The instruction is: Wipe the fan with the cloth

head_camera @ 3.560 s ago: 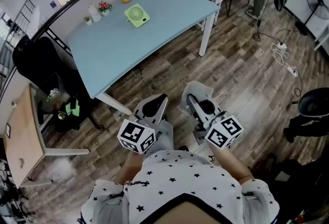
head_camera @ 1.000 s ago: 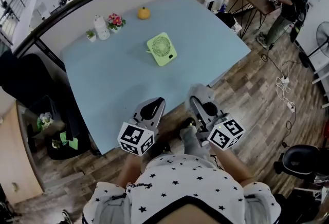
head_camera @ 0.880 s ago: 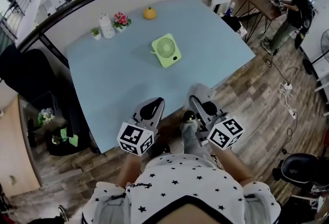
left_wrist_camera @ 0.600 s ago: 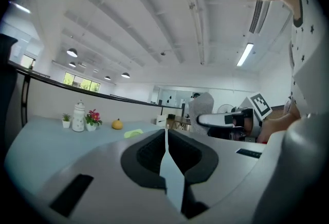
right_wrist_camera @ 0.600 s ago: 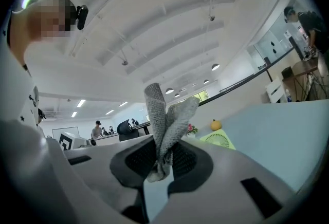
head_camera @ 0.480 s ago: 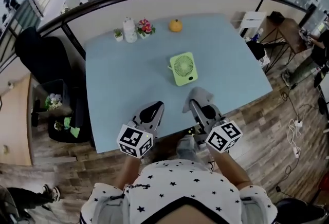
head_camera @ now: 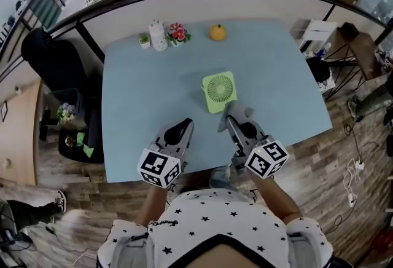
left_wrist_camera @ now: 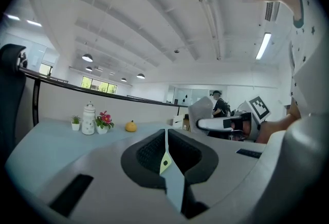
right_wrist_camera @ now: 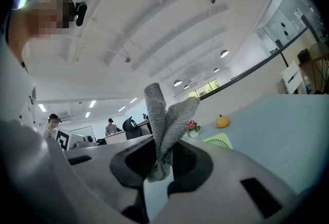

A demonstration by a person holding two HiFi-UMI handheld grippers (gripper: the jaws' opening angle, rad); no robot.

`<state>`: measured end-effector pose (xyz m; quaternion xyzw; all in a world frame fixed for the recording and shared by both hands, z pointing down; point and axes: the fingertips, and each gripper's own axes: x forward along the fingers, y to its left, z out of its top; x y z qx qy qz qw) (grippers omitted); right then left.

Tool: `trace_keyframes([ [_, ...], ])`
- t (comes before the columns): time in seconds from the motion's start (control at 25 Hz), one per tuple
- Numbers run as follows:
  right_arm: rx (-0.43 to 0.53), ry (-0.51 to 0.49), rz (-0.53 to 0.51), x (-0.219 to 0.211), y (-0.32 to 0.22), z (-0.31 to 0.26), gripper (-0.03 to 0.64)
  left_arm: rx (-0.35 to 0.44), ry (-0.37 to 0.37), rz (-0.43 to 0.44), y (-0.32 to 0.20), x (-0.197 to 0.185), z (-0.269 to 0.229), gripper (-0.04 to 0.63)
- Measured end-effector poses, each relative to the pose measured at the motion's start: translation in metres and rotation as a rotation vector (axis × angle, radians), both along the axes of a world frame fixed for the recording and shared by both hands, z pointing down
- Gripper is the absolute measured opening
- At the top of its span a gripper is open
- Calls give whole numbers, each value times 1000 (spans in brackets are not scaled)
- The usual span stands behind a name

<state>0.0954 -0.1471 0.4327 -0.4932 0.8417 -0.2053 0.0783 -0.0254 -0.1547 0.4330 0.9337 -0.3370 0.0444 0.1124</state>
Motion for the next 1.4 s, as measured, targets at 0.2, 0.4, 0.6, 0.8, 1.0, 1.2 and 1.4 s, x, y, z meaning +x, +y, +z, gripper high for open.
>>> trace_keyframes([
  [0.2, 2, -9, -44, 16, -22, -1, 49, 0, -9, -51, -17, 15, -1, 40],
  [0.4, 4, -11, -77, 33, -42, 1, 49, 4, -15, -83, -32, 33, -2, 40],
  [0.6, -3, -2, -113, 50, -62, 4, 49, 3, -23, -122, -48, 50, -3, 40],
  [0.8, -13, 35, -177, 51, -81, 14, 49, 2, -37, -173, -59, 54, -4, 40],
  [1.0, -39, 83, -238, 43, -96, 34, 49, 8, -45, -240, -65, 47, -2, 40],
  [1.2, -73, 137, -286, 19, -114, 54, 49, -14, -53, -281, -72, 25, 2, 40],
  [1.4, -120, 195, -314, -8, -132, 75, 49, -36, -46, -318, -84, -1, 5, 40],
])
